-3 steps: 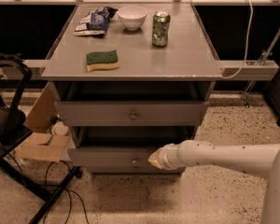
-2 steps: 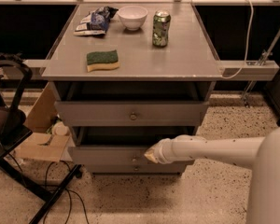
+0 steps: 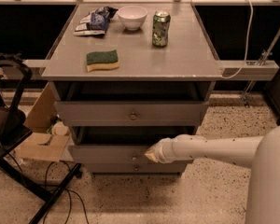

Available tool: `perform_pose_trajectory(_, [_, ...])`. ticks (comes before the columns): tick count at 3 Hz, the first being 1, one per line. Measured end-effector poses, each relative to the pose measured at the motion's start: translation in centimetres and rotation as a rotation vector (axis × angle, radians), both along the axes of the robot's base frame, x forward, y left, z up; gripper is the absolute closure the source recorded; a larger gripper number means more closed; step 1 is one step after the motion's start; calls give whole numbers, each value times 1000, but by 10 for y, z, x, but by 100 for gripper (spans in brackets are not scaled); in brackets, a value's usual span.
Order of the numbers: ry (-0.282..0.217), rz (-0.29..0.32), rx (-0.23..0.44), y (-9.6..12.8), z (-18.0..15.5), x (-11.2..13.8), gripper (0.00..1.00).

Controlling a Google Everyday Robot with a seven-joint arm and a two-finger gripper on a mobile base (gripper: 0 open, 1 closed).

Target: Close middle drawer

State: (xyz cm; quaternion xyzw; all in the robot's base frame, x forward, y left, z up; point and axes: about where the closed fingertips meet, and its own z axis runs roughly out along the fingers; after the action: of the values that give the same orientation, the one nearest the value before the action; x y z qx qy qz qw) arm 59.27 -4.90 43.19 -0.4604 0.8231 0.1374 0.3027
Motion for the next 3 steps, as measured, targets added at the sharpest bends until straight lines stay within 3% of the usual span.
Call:
perform_pose_trajectory(1, [0, 0, 0, 0, 0, 0, 29])
perform_pose_trajectory(2, [0, 0, 0, 0, 0, 0, 8])
perform_pose_trajectory(3, [0, 0, 0, 0, 0, 0, 0])
